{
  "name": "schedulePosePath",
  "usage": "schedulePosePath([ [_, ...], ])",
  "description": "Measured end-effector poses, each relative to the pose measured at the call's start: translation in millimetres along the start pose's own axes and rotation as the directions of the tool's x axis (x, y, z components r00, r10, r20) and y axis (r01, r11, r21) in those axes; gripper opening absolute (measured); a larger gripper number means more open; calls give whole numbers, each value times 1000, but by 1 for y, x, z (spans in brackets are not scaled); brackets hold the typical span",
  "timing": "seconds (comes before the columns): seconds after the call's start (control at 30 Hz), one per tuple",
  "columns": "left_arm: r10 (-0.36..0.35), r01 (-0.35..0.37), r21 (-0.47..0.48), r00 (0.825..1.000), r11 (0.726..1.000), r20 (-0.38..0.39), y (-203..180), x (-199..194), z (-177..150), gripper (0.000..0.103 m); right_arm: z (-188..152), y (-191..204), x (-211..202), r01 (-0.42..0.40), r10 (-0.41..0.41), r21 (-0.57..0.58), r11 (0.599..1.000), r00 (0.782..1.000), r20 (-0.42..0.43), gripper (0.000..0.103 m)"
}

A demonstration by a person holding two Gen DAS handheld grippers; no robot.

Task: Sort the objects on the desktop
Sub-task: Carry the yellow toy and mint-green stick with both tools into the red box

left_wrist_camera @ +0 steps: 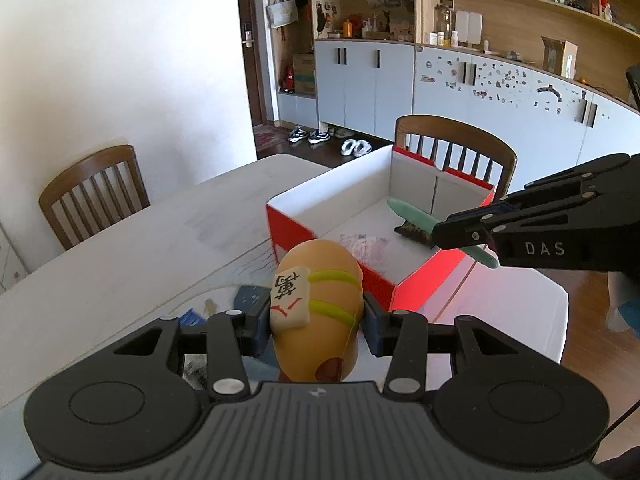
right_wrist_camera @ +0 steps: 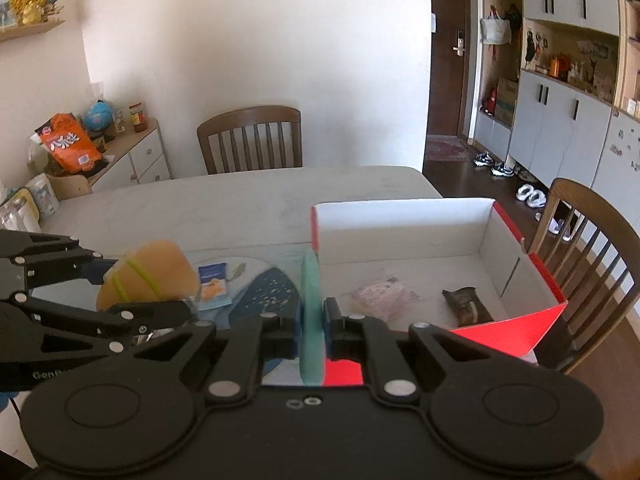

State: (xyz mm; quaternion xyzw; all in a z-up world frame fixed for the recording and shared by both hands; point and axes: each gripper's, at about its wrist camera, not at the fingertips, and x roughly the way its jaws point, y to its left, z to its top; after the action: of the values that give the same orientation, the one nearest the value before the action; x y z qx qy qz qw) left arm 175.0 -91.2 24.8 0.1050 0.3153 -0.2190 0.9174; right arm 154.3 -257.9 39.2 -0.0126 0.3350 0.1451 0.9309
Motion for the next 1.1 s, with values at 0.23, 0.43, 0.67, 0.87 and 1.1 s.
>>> schedulePosePath([
  [0.23,-13,14,19,1000,1000,-11,-17,28,24,44,9,-32,7,4,-4,-4,1000,1000,-15,10],
  [0.43,-25,26,49,999,998,-27,-36,55,47,44,19,-65,16,-2,2,6,1000,999,-35,10],
  [0.67,-35,40,86,998,996,-59,-56,86,66,44,31,-99,33,-11,11,11,1000,998,-56,10],
  [0.87,-61,70,82,993,994,-104,-61,117,80,44,40,-121,51,-25,26,17,1000,997,-79,10],
  [1.1,-96,117,110,979,987,-181,-68,156,89,44,49,-142,74,-29,30,8,1000,993,-113,10],
])
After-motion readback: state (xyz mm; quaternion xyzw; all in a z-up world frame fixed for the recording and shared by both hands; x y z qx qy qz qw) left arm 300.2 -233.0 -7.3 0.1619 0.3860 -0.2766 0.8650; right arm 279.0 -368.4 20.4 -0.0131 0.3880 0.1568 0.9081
